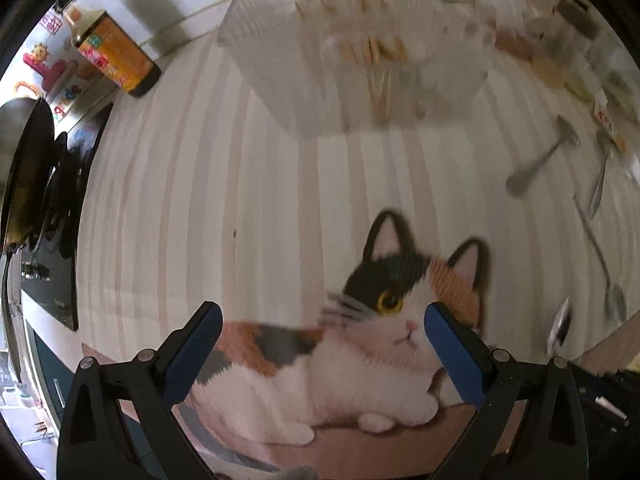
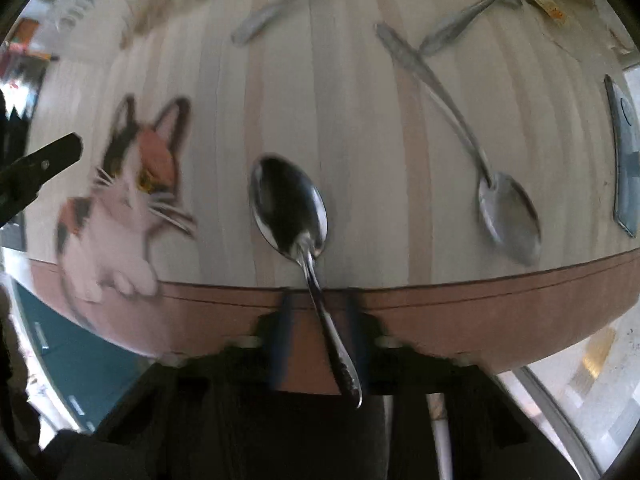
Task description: Organize utensils
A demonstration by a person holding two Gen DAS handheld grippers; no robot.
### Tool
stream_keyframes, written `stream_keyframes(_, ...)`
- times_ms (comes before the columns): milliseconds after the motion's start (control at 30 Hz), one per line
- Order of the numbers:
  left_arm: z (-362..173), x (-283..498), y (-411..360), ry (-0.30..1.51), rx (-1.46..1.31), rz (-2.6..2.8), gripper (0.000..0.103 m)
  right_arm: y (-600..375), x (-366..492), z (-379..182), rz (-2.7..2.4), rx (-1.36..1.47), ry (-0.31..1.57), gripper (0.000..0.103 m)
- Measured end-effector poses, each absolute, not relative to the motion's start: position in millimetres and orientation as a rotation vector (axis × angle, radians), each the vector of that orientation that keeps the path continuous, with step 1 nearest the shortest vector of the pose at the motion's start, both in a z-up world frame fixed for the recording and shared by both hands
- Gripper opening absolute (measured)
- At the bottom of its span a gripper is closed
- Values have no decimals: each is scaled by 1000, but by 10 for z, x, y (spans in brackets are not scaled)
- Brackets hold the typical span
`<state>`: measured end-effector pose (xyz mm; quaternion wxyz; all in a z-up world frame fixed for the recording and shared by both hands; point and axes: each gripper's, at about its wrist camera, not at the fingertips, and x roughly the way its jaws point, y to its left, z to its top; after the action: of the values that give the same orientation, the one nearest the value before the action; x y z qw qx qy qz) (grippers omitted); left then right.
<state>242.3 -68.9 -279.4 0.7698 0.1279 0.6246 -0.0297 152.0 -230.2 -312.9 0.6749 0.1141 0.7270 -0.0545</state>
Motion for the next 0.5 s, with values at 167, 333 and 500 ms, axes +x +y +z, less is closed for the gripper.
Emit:
stream_keyframes(167,-2775,2367,-569,1355,295,-30,103,-2228,1645,-3014,-141,271,1571,7)
stream_keyframes(333,-2780,2353,-401,1359,283,22,103,-2092,1999,-2935,-101,343,1525,7)
stream_keyframes(500,-2736,2341,-567,1365,257,-6,103,-2150,2169,-2782,-17,411,1531,10)
